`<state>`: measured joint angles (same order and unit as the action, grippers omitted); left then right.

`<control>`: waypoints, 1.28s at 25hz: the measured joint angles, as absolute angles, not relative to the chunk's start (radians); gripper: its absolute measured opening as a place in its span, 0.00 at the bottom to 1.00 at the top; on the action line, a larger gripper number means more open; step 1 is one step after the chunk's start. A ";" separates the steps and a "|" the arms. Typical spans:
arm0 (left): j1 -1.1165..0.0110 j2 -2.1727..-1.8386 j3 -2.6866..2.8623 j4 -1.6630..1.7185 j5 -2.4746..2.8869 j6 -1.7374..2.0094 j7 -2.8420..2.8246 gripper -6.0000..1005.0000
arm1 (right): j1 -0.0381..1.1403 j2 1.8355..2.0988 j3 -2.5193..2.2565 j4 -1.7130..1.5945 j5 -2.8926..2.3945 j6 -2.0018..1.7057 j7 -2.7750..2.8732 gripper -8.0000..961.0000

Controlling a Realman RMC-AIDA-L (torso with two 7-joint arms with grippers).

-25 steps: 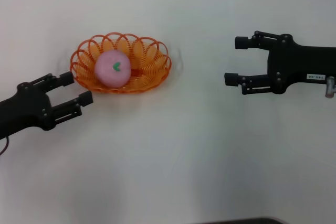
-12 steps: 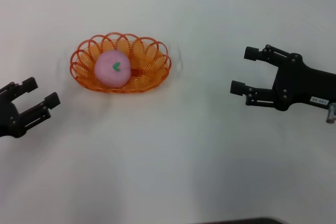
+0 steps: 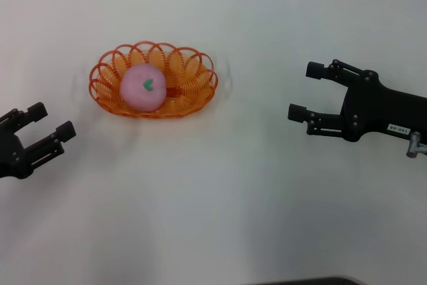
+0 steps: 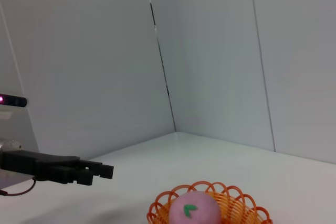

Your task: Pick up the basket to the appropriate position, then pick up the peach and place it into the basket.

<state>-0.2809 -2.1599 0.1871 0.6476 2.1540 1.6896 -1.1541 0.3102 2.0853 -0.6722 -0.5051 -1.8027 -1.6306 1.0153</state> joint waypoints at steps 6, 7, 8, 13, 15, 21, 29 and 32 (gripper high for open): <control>-0.282 -2.159 0.188 0.648 2.153 1.692 -1.158 0.75 | 0.317 2.086 -0.679 -0.493 -1.804 -1.620 1.010 0.99; -0.282 -2.159 0.188 0.647 2.153 1.692 -1.158 0.75 | 0.319 2.086 -0.680 -0.492 -1.804 -1.618 1.009 0.99; -0.282 -2.159 0.188 0.647 2.153 1.692 -1.158 0.75 | 0.320 2.086 -0.681 -0.492 -1.804 -1.618 1.009 0.99; -0.282 -2.158 0.188 0.647 2.152 1.698 -1.158 0.75 | 0.326 2.086 -0.686 -0.489 -1.806 -1.616 1.008 0.99; -0.283 -2.158 0.188 0.647 2.152 1.701 -1.158 0.75 | 0.327 2.086 -0.687 -0.488 -1.807 -1.616 1.008 0.99; -0.286 -2.158 0.188 0.647 2.152 1.710 -1.158 0.75 | 0.330 2.086 -0.687 -0.474 -1.807 -1.613 0.993 0.99; -0.285 -2.158 0.188 0.650 2.152 1.716 -1.159 0.75 | 0.330 2.086 -0.687 -0.470 -1.807 -1.608 0.987 0.99; -0.285 -2.158 0.188 0.650 2.153 1.716 -1.160 0.75 | 0.330 2.086 -0.687 -0.468 -1.807 -1.606 0.986 0.99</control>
